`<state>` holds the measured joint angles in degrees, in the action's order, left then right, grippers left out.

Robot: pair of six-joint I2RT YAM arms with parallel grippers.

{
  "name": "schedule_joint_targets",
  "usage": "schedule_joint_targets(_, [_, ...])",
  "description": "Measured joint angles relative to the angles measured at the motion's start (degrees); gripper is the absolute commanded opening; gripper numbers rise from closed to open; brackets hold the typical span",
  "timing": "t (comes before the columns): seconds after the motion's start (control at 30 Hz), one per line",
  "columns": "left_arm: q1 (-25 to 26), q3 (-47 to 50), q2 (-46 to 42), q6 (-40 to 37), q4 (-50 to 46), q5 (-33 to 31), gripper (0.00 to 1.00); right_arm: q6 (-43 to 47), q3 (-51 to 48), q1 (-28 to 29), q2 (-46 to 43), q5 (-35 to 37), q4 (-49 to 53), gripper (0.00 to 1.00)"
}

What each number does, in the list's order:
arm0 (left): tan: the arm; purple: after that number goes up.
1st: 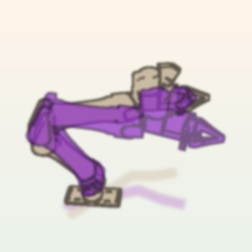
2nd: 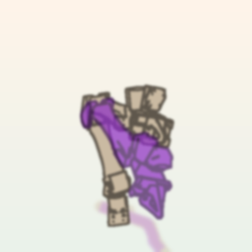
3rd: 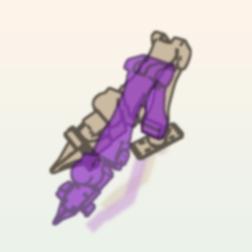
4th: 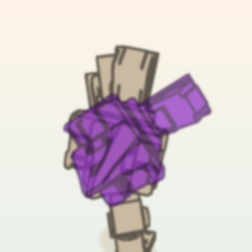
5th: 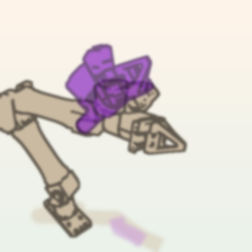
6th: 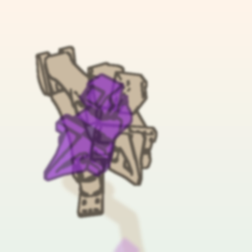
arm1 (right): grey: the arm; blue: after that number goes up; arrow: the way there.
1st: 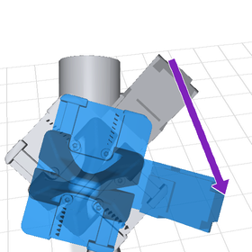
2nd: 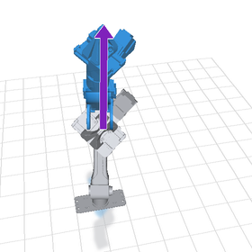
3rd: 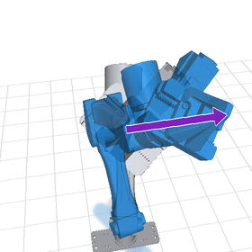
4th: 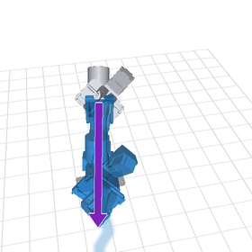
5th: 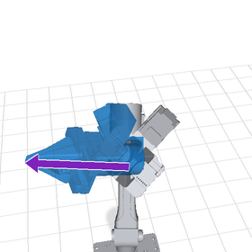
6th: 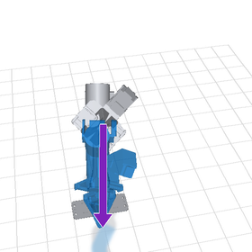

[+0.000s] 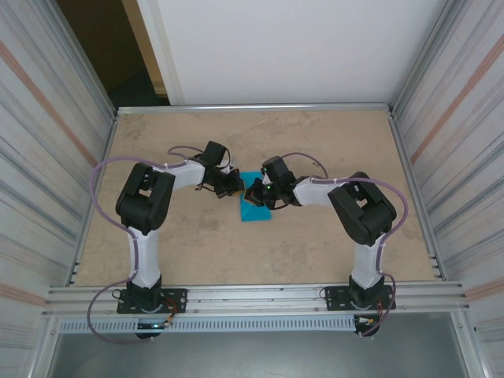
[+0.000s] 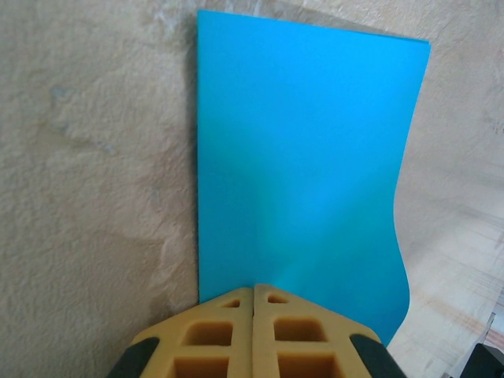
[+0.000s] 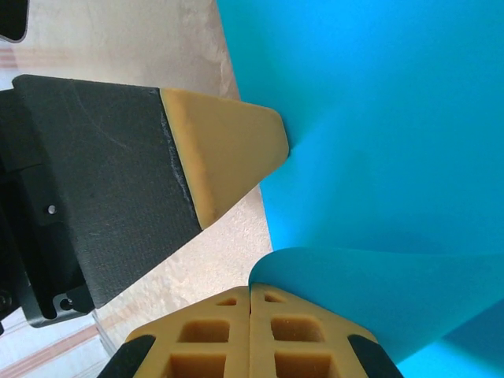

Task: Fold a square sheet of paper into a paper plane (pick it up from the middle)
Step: Fold the triangle a second time at the center of the table.

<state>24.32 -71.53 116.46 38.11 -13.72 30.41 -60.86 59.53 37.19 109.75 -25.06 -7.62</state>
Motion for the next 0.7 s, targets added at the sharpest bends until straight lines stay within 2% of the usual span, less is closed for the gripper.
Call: schedule_joint_targets(0.7, [0.0,-0.11,0.0,-0.44,-0.17,0.0,0.0,0.0,0.33,0.09,1.77,1.42,0.31,0.0])
